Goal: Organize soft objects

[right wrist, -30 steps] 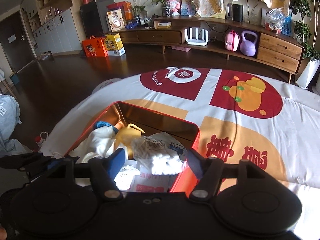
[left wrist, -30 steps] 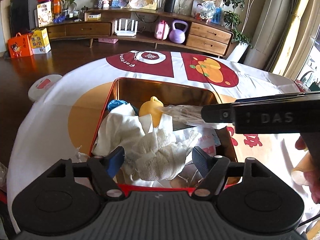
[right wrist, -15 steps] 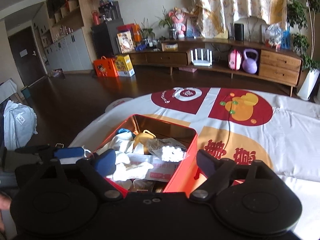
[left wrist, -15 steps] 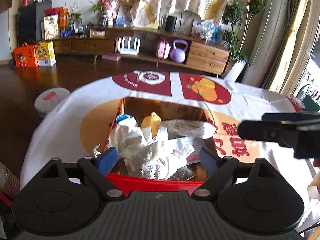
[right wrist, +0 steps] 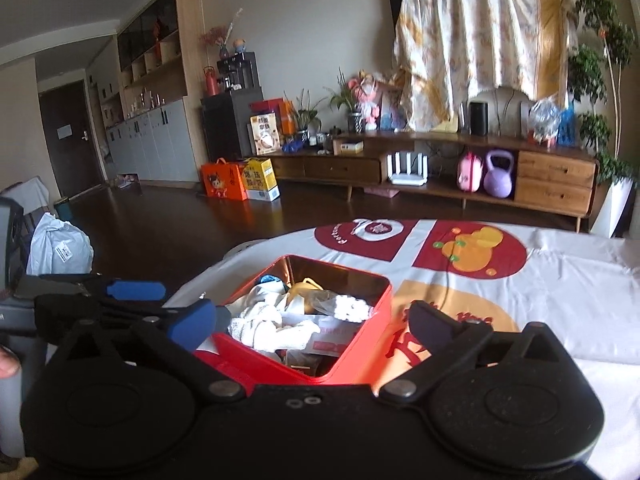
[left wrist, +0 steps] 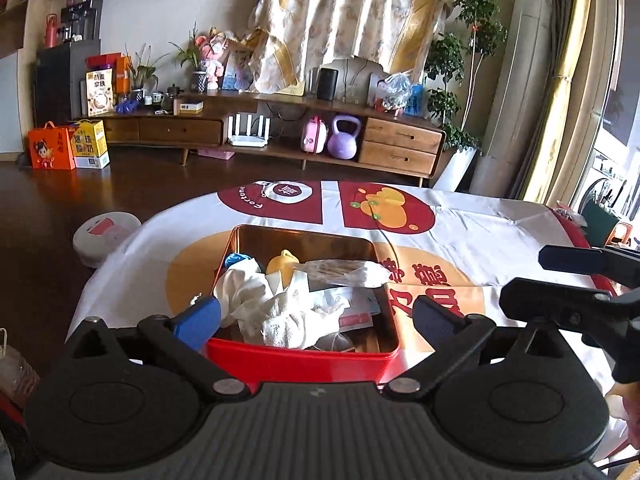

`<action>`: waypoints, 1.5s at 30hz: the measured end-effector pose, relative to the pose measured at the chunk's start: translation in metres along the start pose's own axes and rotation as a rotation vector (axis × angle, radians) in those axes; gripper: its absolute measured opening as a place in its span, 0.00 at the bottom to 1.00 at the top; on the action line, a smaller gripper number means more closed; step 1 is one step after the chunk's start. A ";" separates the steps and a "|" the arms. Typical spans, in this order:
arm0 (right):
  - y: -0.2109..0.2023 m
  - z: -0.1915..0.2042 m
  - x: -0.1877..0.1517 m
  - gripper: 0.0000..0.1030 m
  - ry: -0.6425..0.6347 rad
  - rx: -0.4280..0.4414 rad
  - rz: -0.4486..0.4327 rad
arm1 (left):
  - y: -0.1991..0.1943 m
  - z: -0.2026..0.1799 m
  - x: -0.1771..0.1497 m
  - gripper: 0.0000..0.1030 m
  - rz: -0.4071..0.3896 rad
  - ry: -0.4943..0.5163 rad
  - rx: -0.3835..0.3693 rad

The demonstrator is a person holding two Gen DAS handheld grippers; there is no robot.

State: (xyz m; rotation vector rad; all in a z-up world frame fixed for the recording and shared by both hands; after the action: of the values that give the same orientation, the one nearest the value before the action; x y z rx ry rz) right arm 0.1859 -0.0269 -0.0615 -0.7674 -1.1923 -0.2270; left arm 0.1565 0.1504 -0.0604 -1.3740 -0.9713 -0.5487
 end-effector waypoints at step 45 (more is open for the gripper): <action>-0.043 0.005 -0.019 1.00 0.081 -0.039 -0.063 | -0.064 -0.019 -0.005 1.00 -0.072 0.036 0.048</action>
State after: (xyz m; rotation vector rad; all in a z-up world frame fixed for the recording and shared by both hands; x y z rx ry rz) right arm 0.1516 -0.0599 -0.0596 -0.7487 -1.1388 -0.3310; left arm 0.1068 0.1207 -0.0271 -1.2868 -1.0022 -0.5987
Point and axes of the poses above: each gripper's, at about its wrist camera, not at the fingertips, and y roughly the way its jaws point, z to its left, x to its top, the point moved 7 cm from there along y, roughly the way its jaws point, and after that the axes turned 6 degrees about x, right-handed, at the moved point
